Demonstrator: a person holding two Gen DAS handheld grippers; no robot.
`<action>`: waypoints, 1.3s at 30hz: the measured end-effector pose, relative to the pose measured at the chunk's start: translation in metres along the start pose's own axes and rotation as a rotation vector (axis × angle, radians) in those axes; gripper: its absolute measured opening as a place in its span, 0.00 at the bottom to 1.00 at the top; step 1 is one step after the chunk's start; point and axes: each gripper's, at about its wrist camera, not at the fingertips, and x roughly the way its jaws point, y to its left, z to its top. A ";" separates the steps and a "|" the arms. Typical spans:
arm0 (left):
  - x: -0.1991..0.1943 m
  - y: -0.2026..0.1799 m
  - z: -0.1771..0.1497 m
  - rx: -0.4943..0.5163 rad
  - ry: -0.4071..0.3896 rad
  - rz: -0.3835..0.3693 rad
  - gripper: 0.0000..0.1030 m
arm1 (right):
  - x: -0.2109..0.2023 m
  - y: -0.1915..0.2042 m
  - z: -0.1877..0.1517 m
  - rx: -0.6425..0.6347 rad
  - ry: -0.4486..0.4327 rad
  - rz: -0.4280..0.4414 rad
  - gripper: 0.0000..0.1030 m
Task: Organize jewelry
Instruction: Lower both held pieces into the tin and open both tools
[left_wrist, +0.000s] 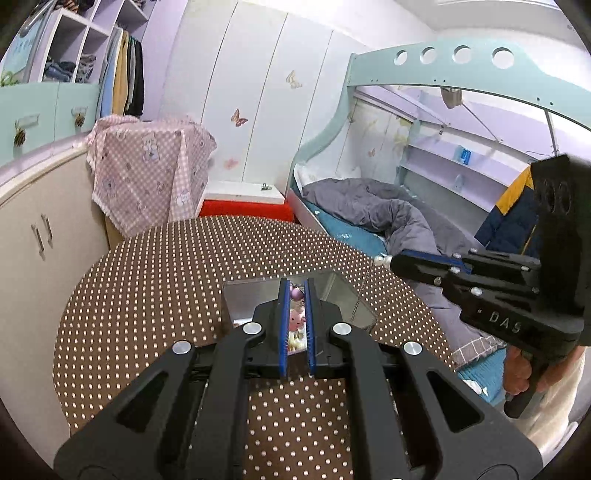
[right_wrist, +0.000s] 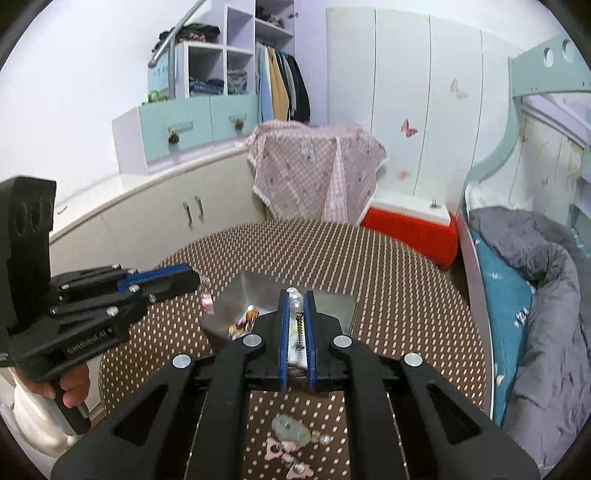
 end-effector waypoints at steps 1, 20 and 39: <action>0.001 -0.001 0.002 0.003 -0.001 0.000 0.07 | -0.001 -0.001 0.003 -0.004 -0.010 -0.001 0.06; 0.053 0.002 -0.009 0.021 0.164 0.105 0.08 | 0.046 -0.033 -0.014 0.100 0.098 -0.026 0.57; 0.054 0.001 -0.010 0.019 0.156 0.154 0.78 | 0.043 -0.046 -0.027 0.121 0.122 -0.060 0.64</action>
